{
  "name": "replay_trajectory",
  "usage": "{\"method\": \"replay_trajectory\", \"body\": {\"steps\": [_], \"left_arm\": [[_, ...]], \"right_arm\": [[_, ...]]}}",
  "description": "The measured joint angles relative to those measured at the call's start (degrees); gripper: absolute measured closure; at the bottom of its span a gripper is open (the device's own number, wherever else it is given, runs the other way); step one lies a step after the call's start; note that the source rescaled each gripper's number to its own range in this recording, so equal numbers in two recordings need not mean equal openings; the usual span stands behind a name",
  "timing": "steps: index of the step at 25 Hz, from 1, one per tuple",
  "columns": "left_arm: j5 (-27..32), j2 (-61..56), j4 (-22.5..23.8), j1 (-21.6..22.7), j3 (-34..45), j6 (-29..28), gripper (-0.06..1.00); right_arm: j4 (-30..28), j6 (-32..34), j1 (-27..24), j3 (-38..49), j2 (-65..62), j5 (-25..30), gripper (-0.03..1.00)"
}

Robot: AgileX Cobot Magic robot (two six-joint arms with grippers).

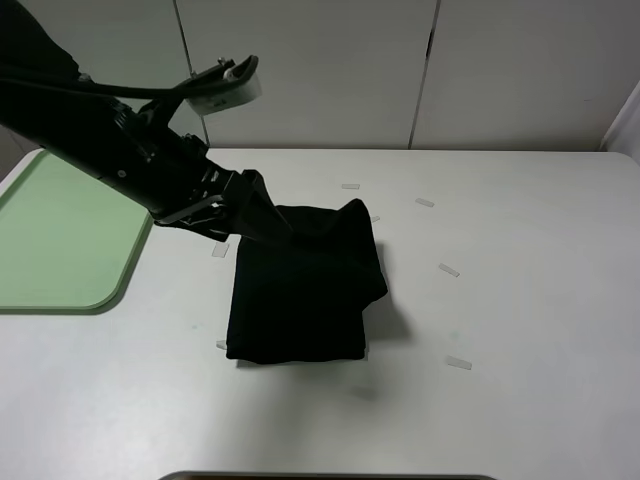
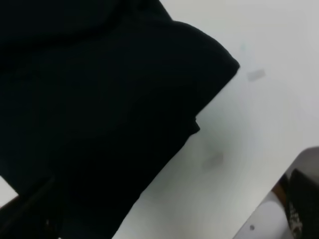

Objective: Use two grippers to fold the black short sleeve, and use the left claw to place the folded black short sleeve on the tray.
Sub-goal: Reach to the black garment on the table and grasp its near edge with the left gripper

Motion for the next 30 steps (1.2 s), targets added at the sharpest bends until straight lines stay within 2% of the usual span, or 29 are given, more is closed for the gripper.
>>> {"method": "replay_trajectory", "body": {"steps": [5, 12, 16, 22, 25, 30], "left_arm": [[-5.4, 0.0, -3.9, 1.1, 3.2, -1.2, 0.06], [-10.5, 0.0, -8.9, 4.5, 9.2, 1.4, 0.06], [-14.3, 0.0, -13.7, 4.9, 12.6, 6.0, 0.08], [-15.4, 6.1, -24.6, 4.9, 14.3, 17.0, 0.1], [-15.9, 10.2, -28.5, 4.9, 14.3, 20.0, 0.1], [-16.9, 15.1, -31.4, 4.9, 13.5, 21.7, 0.1]], "right_arm": [[0.0, 0.0, 0.0, 0.0, 0.0, 0.0, -0.03], [0.0, 0.0, 0.0, 0.0, 0.0, 0.0, -0.03], [0.0, 0.0, 0.0, 0.0, 0.0, 0.0, -0.03], [0.0, 0.0, 0.0, 0.0, 0.0, 0.0, -0.03], [0.0, 0.0, 0.0, 0.0, 0.0, 0.0, -0.03], [0.0, 0.0, 0.0, 0.0, 0.0, 0.0, -0.03]]}}
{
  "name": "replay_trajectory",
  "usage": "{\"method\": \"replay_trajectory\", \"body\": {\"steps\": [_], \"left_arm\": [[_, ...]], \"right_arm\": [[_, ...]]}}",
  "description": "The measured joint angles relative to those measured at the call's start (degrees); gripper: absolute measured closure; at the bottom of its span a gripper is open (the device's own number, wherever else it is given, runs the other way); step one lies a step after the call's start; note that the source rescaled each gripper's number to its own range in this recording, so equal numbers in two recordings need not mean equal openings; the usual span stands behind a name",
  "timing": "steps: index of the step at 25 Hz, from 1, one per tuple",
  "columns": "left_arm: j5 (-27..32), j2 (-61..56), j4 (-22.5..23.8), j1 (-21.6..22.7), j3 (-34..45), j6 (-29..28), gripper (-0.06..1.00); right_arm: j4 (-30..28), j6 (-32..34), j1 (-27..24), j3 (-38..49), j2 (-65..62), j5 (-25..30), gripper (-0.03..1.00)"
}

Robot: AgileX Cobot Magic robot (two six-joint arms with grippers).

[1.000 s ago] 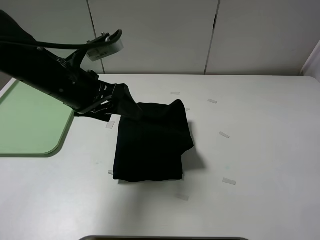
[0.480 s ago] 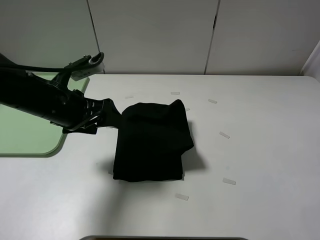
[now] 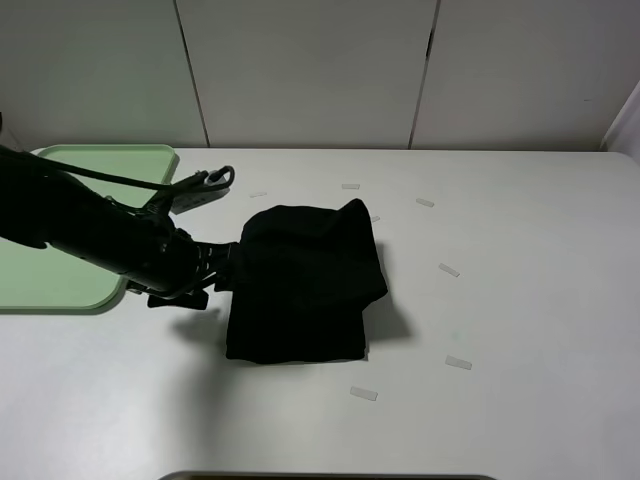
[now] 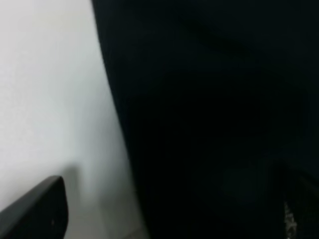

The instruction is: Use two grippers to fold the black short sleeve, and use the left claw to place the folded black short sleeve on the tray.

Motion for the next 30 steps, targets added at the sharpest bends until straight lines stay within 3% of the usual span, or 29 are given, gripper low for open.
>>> {"method": "replay_trajectory", "body": {"steps": [6, 13, 16, 19, 21, 24, 27, 30], "left_arm": [[2.1, 5.5, -6.9, 0.0, -4.0, 6.7, 0.11], [4.1, 9.8, -12.0, -2.6, -8.1, 9.9, 0.16], [4.2, 11.4, -14.6, -3.8, -9.5, 10.9, 0.26], [4.0, 12.0, -15.6, -4.7, -10.2, 11.1, 0.47], [3.9, 12.0, -15.6, -4.9, -10.3, 11.3, 0.66], [3.2, 12.0, -15.4, -4.9, -10.3, 11.5, 0.84], [1.5, 11.9, -11.7, -4.9, -10.4, 12.5, 0.84], [-1.1, 10.6, -0.9, -4.0, -10.6, 13.9, 0.84]], "right_arm": [[0.0, 0.0, 0.0, 0.0, 0.0, 0.0, -0.03], [-0.1, 0.2, 0.0, 0.0, 0.0, 0.0, -0.03], [-0.1, 0.2, 0.0, 0.0, 0.0, 0.0, -0.03], [-0.1, 0.2, 0.0, 0.0, 0.0, 0.0, -0.03], [-0.1, 0.2, 0.0, 0.0, 0.0, 0.0, -0.03], [-0.2, 0.2, 0.0, 0.0, 0.0, 0.0, -0.03], [-0.2, 0.2, 0.0, 0.0, 0.0, 0.0, -0.03], [-0.2, 0.2, 0.0, 0.0, 0.0, 0.0, -0.03]]}}
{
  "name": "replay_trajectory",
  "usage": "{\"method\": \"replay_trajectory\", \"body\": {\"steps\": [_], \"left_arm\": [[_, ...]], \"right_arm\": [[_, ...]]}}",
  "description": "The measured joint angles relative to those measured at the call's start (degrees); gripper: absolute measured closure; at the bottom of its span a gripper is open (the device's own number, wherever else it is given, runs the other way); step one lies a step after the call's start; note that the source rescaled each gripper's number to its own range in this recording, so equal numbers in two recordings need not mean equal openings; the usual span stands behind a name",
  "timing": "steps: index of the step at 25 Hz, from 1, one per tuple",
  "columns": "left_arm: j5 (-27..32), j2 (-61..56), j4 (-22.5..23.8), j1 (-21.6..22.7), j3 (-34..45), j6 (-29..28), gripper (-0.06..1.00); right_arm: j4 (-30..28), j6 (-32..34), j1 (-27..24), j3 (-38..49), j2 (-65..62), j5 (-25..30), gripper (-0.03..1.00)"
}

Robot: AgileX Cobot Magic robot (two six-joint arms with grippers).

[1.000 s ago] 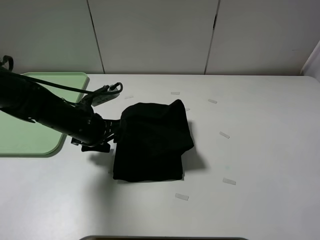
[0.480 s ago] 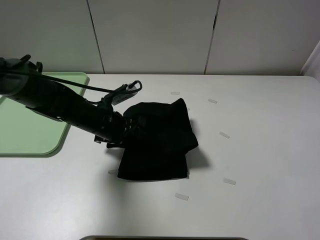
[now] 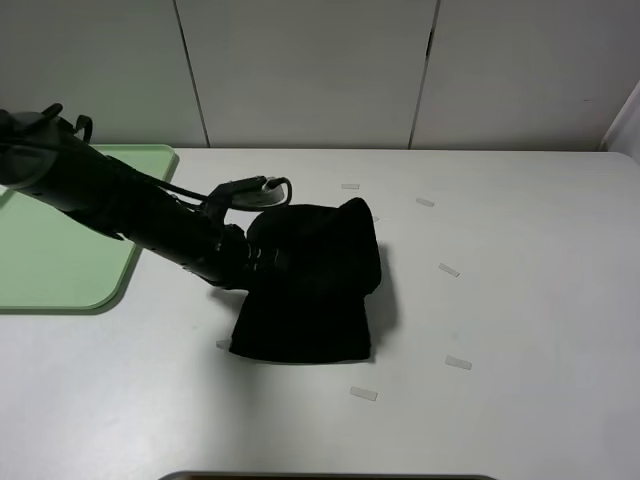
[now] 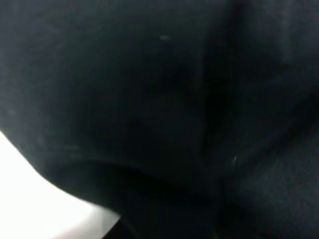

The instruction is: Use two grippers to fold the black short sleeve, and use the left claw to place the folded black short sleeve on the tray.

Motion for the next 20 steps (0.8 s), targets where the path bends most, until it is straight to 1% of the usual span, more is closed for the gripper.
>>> {"method": "replay_trajectory", "body": {"steps": [2, 5, 8, 10, 16, 19, 20], "left_arm": [[-0.6, -1.4, 10.0, 1.8, -0.1, 0.3, 0.84], [-1.0, -3.8, 26.7, 4.6, -0.6, 0.0, 0.84], [-1.2, -6.0, 39.4, 7.5, -1.1, -2.5, 0.84], [-1.3, -6.8, 46.2, 9.7, -2.0, -5.8, 0.84], [-1.4, -7.4, 66.5, 15.6, -5.2, -20.2, 0.84], [-1.7, -7.4, 75.1, 18.7, -5.9, -26.7, 0.84], [-2.0, -7.4, 77.3, 19.9, -5.9, -28.7, 0.84]], "right_arm": [[0.0, 0.0, 0.0, 0.0, 0.0, 0.0, -0.03], [0.0, 0.0, 0.0, 0.0, 0.0, 0.0, -0.03], [0.0, 0.0, 0.0, 0.0, 0.0, 0.0, -0.03], [0.0, 0.0, 0.0, 0.0, 0.0, 0.0, -0.03], [0.0, 0.0, 0.0, 0.0, 0.0, 0.0, -0.03], [0.0, 0.0, 0.0, 0.0, 0.0, 0.0, -0.03], [0.0, 0.0, 0.0, 0.0, 0.0, 0.0, -0.03]]}}
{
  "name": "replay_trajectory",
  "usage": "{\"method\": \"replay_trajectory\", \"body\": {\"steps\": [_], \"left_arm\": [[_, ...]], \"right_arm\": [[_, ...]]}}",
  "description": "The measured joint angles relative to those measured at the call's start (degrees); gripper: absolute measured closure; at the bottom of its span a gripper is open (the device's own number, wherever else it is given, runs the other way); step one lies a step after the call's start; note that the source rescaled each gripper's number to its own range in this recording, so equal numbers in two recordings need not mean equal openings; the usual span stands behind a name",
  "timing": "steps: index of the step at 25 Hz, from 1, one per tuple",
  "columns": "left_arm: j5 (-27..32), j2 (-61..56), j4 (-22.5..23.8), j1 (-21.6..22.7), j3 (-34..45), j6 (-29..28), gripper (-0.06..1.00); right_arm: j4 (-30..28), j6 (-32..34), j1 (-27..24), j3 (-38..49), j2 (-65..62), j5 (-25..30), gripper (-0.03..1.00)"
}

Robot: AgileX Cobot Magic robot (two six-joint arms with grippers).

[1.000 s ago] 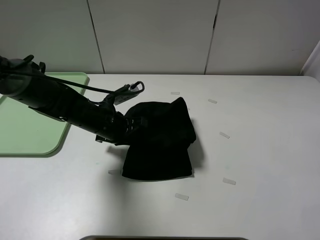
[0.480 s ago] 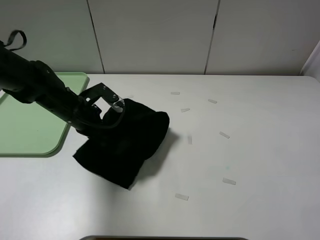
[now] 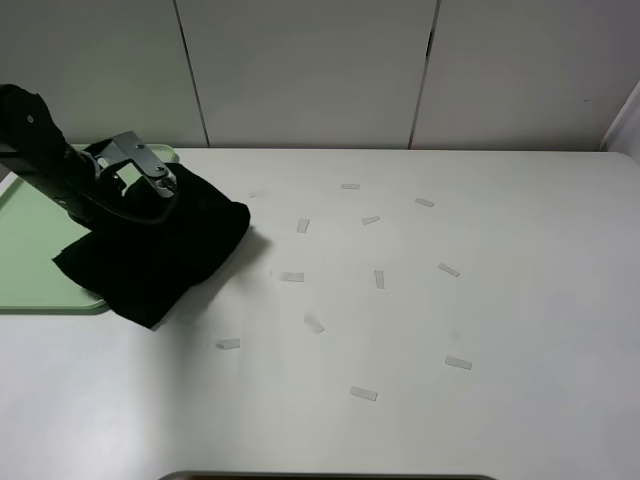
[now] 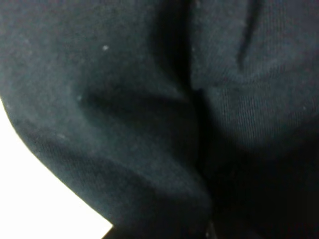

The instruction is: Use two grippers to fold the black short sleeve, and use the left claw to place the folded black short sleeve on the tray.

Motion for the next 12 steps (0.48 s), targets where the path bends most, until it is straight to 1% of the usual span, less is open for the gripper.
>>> {"method": "replay_trajectory", "body": {"steps": [3, 6, 9, 12], "left_arm": [[-1.5, 0.0, 6.6, 3.6, 0.0, -6.1, 0.84], [-2.9, 0.0, 12.3, 6.4, 0.0, -9.9, 0.84], [-5.2, 0.0, 16.4, 9.2, 0.0, -13.1, 0.84], [-7.7, 0.0, 18.8, 11.4, 0.0, -16.5, 0.84]], "right_arm": [[0.0, 0.0, 0.0, 0.0, 0.0, 0.0, -0.03], [0.0, 0.0, 0.0, 0.0, 0.0, 0.0, -0.03], [0.0, 0.0, 0.0, 0.0, 0.0, 0.0, -0.03], [0.0, 0.0, 0.0, 0.0, 0.0, 0.0, -0.03]]}}
